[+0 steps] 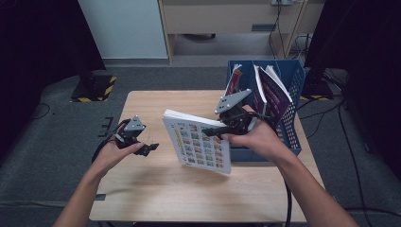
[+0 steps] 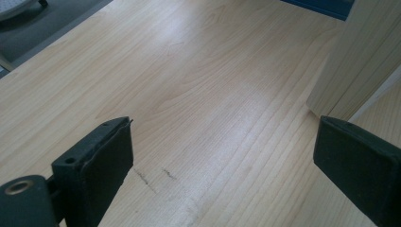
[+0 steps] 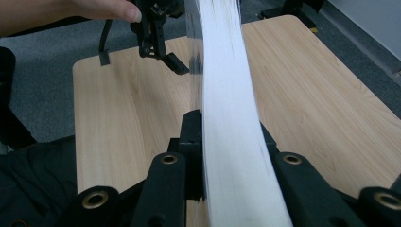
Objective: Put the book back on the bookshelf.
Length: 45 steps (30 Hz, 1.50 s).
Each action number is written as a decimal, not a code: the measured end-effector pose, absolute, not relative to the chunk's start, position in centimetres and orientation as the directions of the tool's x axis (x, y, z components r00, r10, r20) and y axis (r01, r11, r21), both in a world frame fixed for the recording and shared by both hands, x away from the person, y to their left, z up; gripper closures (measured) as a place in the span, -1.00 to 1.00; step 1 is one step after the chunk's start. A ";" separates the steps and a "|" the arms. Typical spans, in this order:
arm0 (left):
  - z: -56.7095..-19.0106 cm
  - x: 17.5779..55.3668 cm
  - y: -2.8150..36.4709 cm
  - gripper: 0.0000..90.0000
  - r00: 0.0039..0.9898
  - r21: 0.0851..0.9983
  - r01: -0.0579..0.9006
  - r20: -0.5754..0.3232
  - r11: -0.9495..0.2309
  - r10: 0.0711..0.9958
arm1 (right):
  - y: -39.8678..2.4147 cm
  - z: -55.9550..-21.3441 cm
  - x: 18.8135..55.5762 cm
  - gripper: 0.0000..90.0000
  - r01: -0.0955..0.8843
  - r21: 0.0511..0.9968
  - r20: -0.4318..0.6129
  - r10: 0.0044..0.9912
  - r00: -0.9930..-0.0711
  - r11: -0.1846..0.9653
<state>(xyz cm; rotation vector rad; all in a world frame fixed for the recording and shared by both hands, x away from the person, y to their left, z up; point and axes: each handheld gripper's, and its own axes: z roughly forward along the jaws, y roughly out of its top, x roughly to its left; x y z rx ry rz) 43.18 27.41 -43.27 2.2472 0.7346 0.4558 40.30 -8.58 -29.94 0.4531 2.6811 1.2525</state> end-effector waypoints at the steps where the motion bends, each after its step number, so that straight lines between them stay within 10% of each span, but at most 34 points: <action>1: -43.3 43.2 27.4 -0.88 0.776 0.726 0.367 0.106 -0.581 0.622 | -8.7 -30.0 40.3 0.65 0.207 0.770 -0.003 0.328 -0.945 0.604; 45: -43.4 44.6 26.6 -0.87 0.763 0.692 0.400 0.112 -0.601 0.637 | -20.1 -29.4 37.4 0.65 0.239 0.821 0.032 0.375 -0.926 0.519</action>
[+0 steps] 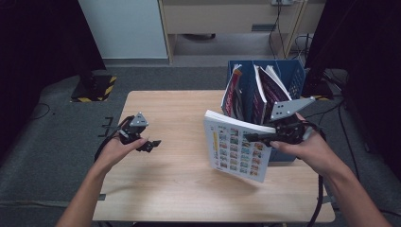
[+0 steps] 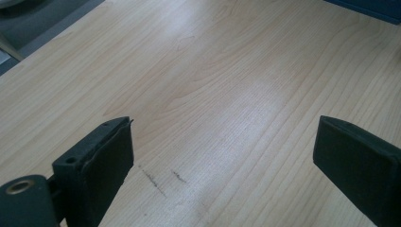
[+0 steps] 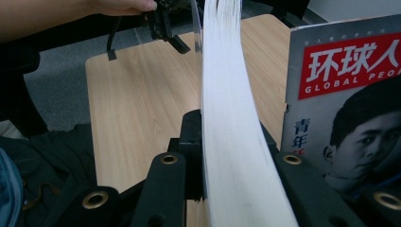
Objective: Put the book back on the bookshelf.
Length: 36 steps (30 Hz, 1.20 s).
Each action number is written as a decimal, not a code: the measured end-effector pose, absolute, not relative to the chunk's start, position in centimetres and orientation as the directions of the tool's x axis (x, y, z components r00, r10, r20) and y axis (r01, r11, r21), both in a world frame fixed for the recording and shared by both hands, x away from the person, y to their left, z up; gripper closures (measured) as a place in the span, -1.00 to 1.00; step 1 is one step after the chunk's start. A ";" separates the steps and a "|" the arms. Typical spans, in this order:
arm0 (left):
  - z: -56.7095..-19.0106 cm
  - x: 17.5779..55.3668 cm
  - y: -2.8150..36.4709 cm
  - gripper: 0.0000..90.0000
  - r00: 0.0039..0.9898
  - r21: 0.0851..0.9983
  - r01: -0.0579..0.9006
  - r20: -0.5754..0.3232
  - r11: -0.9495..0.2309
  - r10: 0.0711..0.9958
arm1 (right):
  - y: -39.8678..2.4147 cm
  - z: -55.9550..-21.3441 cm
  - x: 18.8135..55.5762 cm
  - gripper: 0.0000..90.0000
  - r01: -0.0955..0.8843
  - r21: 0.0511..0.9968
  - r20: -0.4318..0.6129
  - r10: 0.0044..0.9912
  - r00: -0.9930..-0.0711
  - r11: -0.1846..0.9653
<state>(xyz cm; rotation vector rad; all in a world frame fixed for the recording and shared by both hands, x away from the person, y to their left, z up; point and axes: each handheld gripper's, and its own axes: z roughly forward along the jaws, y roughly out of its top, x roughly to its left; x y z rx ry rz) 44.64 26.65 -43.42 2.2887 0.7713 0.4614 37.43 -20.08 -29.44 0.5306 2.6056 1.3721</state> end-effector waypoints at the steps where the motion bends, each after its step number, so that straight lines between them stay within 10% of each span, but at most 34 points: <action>1: -43.5 44.7 26.6 -0.87 0.766 0.692 0.398 0.111 -0.602 0.634 | -20.3 -29.5 37.4 0.65 0.242 0.820 0.034 0.379 -0.925 0.518; 36: -43.7 45.1 27.0 -0.87 0.749 0.683 0.417 0.115 -0.600 0.652 | -25.6 -29.2 34.9 0.64 0.269 0.820 0.041 0.417 -0.908 0.505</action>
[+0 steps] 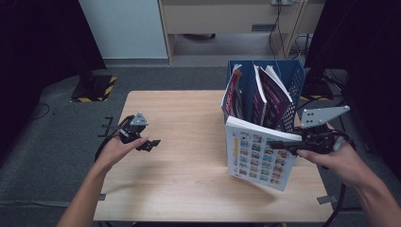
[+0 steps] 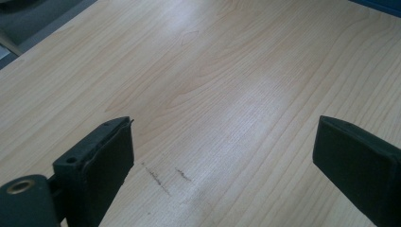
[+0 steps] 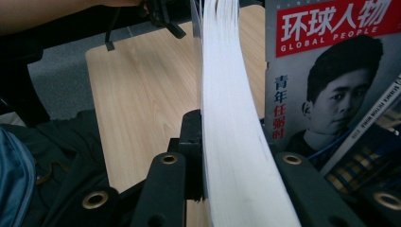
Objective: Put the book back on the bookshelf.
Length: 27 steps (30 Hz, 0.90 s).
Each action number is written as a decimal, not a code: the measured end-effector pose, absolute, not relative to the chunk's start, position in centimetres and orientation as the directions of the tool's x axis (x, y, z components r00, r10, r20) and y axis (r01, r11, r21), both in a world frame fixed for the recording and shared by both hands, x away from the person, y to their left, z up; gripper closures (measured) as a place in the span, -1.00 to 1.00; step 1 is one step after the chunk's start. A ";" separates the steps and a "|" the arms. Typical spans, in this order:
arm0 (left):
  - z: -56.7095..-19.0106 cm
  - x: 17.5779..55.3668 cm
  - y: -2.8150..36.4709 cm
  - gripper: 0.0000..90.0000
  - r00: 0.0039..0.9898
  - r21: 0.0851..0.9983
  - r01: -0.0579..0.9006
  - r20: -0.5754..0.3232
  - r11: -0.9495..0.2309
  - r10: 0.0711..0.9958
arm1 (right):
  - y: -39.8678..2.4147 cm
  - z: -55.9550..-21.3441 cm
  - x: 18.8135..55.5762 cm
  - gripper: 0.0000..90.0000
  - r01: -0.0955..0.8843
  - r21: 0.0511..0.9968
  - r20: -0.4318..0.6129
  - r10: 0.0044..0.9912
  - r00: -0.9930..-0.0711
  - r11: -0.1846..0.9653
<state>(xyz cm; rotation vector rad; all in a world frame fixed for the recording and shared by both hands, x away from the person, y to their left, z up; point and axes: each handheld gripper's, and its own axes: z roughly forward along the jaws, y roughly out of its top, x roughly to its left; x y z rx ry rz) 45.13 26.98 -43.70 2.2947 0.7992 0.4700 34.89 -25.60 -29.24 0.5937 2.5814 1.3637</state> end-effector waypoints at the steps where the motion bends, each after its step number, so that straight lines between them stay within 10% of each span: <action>1: -43.7 45.1 27.0 -0.87 0.747 0.682 0.419 0.117 -0.599 0.655 | -25.8 -29.2 34.8 0.64 0.271 0.819 0.039 0.421 -0.906 0.506; 27: -45.6 45.6 27.3 -0.89 0.725 0.660 0.453 0.119 -0.599 0.679 | -31.7 -29.5 32.4 0.64 0.320 0.829 0.041 0.521 -0.853 0.459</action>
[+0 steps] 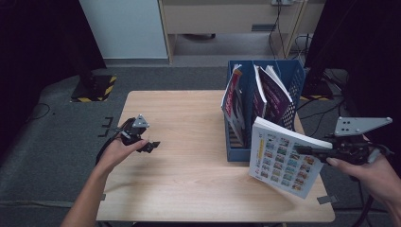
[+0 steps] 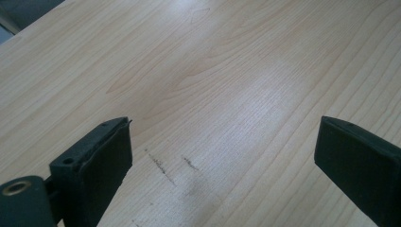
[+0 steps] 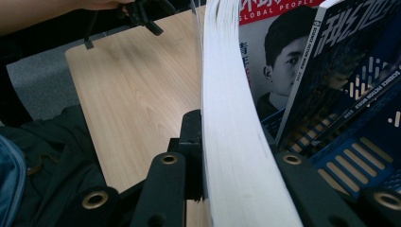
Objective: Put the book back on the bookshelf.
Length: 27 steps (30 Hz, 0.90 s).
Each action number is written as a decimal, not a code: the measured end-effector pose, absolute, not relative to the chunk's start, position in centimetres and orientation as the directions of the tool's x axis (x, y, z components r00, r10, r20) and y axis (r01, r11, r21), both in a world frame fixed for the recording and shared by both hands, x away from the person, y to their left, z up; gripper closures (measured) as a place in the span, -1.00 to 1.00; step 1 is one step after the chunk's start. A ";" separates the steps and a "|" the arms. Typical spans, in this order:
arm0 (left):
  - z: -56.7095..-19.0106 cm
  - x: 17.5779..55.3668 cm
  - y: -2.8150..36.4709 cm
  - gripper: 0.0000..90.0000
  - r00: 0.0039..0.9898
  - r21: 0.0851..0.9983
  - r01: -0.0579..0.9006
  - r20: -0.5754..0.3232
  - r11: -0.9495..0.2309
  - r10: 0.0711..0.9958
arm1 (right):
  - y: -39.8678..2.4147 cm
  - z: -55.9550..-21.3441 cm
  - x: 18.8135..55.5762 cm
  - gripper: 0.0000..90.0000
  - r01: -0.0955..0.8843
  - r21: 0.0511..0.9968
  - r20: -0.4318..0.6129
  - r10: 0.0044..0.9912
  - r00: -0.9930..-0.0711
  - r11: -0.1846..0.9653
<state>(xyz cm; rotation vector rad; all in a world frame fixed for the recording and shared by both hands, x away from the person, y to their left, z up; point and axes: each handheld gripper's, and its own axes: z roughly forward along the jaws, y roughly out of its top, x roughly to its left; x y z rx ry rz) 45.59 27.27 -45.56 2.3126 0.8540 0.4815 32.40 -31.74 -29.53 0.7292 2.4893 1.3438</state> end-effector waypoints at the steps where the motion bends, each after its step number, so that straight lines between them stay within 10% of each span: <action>1: -45.5 45.6 27.3 -0.89 0.725 0.662 0.452 0.117 -0.597 0.679 | -31.8 -29.5 32.4 0.64 0.321 0.830 0.042 0.523 -0.851 0.457; 27: -45.3 45.2 27.9 -0.89 0.720 0.673 0.454 0.110 -0.584 0.686 | -36.9 -27.2 30.0 0.64 0.363 0.832 0.022 0.629 -0.777 0.419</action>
